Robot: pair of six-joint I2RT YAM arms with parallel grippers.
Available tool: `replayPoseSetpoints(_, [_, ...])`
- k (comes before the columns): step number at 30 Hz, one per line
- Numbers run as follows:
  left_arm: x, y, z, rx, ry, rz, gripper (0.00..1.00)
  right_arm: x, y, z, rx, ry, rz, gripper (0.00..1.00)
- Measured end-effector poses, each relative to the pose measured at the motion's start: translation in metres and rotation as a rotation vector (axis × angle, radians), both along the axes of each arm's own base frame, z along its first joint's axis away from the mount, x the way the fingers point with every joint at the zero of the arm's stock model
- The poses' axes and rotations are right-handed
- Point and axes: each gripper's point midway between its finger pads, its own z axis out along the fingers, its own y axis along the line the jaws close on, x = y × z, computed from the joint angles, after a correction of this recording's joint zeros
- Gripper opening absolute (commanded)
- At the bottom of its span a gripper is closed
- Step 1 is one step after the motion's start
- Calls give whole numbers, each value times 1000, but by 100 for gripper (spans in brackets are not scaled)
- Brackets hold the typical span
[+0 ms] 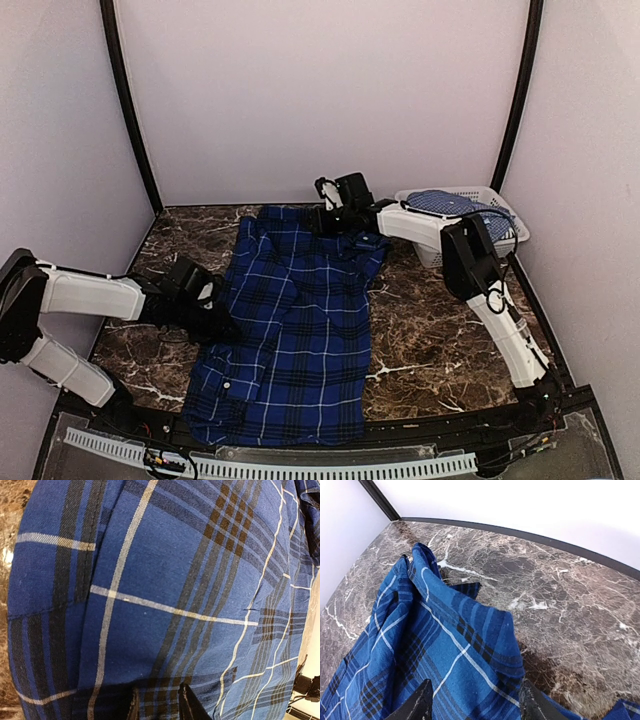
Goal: Fold and stack the long sleeve shirts
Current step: Smooth out the 1/3-folded shirt at the center of the board.
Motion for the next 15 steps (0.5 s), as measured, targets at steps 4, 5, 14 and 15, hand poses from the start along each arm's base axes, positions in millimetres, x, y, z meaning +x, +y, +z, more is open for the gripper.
replayPoseSetpoints(4, [3,-2,2,-1,-2,-2,26,7,6,1,74,-4,43,51])
replayPoseSetpoints(5, [4,-3,2,0,1,-4,26,8,10,3,96,-8,55,51])
replayPoseSetpoints(14, [10,-7,3,5,12,-12,26,19,25,2,250,-3,63,37])
replayPoseSetpoints(15, [10,-8,3,5,11,-13,26,20,24,0,260,0,59,33])
